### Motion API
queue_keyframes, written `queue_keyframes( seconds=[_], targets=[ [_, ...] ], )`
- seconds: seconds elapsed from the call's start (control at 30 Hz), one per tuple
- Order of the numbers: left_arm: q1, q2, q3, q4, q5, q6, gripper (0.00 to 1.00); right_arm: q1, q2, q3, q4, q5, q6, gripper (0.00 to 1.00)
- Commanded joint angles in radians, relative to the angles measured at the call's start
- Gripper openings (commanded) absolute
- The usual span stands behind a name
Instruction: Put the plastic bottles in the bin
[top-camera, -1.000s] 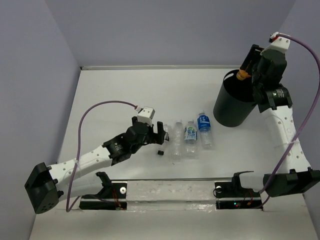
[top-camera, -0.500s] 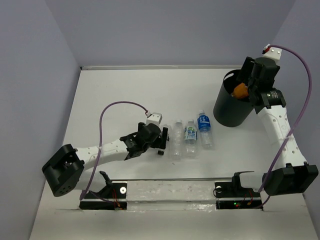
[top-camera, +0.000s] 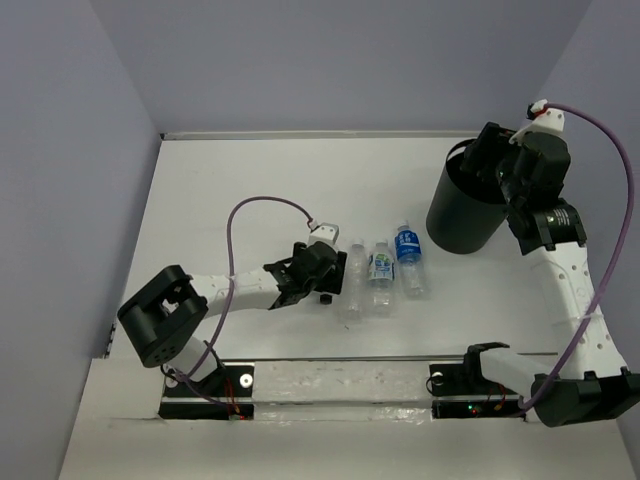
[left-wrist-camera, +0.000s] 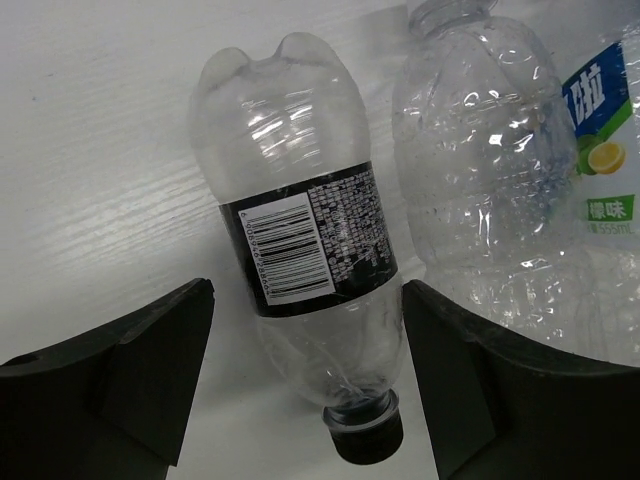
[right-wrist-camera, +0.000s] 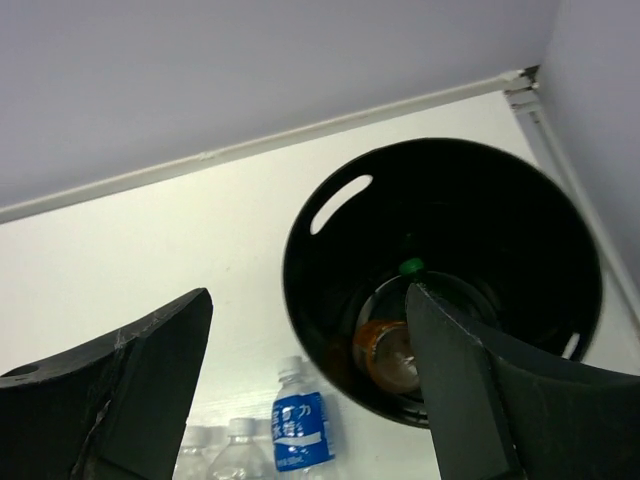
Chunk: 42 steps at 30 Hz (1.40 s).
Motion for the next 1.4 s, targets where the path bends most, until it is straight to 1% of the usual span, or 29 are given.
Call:
queue_keyframes(
  seconds=[0.0,0.1,0.17,0.2,0.23,0.27,0.3,0.33,0.37,0.4,0.47,0.53,0.63,0.7,0.73,0.8,0.83,0.93,1.03,1.1,1.17,1.23,1.3,1.33,1.37],
  targets=[
    [-0.002,0.047,0.049,0.028,-0.056,-0.004,0.84,0.072,-0.026,-0.019,0.027,-0.120,0.029,0.84],
    [-0.001,0.069,0.053,0.030,-0.075,-0.009,0.79,0.120,-0.031,-0.043,0.045,-0.140,0.030,0.84],
    [-0.002,0.077,0.055,0.028,-0.088,-0.012,0.73,0.171,-0.026,-0.049,0.045,-0.136,0.023,0.84],
    [-0.001,0.075,0.052,0.027,-0.096,-0.015,0.66,0.188,-0.025,-0.049,0.044,-0.143,0.020,0.84],
    [-0.001,0.068,0.050,0.027,-0.102,-0.016,0.63,0.226,-0.020,-0.048,0.045,-0.159,0.015,0.84],
    [-0.002,0.063,0.043,0.027,-0.116,-0.018,0.54,0.247,-0.015,-0.046,0.044,-0.170,0.015,0.85],
    [-0.002,0.054,0.040,0.023,-0.127,-0.019,0.50,0.272,-0.014,-0.046,0.044,-0.182,0.013,0.85],
    [-0.002,0.045,0.037,0.020,-0.137,-0.021,0.49,0.300,-0.011,-0.048,0.044,-0.182,0.013,0.85],
    [-0.002,0.017,0.034,0.010,-0.151,-0.023,0.49,0.351,-0.003,-0.049,0.044,-0.186,0.015,0.86],
    [-0.001,-0.001,0.027,0.002,-0.174,-0.023,0.48,0.375,0.000,-0.057,0.045,-0.186,0.021,0.86],
    [-0.002,-0.069,0.017,-0.018,-0.200,-0.024,0.46,0.439,0.018,-0.068,0.052,-0.241,0.045,0.88],
    [-0.002,-0.124,0.001,-0.035,-0.243,-0.029,0.46,0.474,0.031,-0.094,0.091,-0.271,0.087,0.89],
    [-0.001,-0.286,-0.029,-0.030,-0.254,-0.007,0.46,0.542,0.063,-0.125,0.176,-0.304,0.154,0.93],
    [-0.002,-0.357,-0.068,-0.006,-0.230,0.022,0.46,0.585,0.099,-0.135,0.241,-0.323,0.191,0.96],
    [-0.004,-0.432,-0.084,0.011,-0.217,0.037,0.46,0.599,0.113,-0.143,0.263,-0.346,0.217,0.96],
    [-0.007,-0.500,-0.138,0.063,-0.182,0.082,0.46,0.632,0.142,-0.148,0.297,-0.350,0.239,0.99],
    [-0.009,-0.559,-0.155,0.083,-0.138,0.094,0.47,0.654,0.173,-0.148,0.321,-0.360,0.251,0.99],
    [-0.013,-0.642,-0.207,0.149,-0.049,0.125,0.47,0.679,0.233,-0.137,0.352,-0.388,0.277,1.00],
    [-0.021,-0.669,-0.226,0.204,0.036,0.149,0.47,0.706,0.276,-0.137,0.378,-0.396,0.292,1.00],
    [-0.027,-0.657,-0.209,0.201,0.074,0.160,0.47,0.717,0.293,-0.135,0.394,-0.406,0.297,1.00],
    [-0.041,-0.649,-0.198,0.203,0.083,0.163,0.48,0.717,0.308,-0.134,0.398,-0.423,0.311,1.00],
    [-0.071,-0.656,-0.186,0.207,0.062,0.166,0.48,0.717,0.319,-0.148,0.409,-0.426,0.323,1.00],
    [-0.078,-0.667,-0.178,0.211,0.057,0.163,0.49,0.717,0.317,-0.164,0.423,-0.422,0.332,0.99],
    [-0.081,-0.676,-0.177,0.212,0.057,0.163,0.49,0.717,0.316,-0.174,0.423,-0.420,0.338,0.97],
    [-0.079,-0.680,-0.171,0.211,0.044,0.162,0.50,0.717,0.313,-0.175,0.424,-0.417,0.342,0.90]
  ],
)
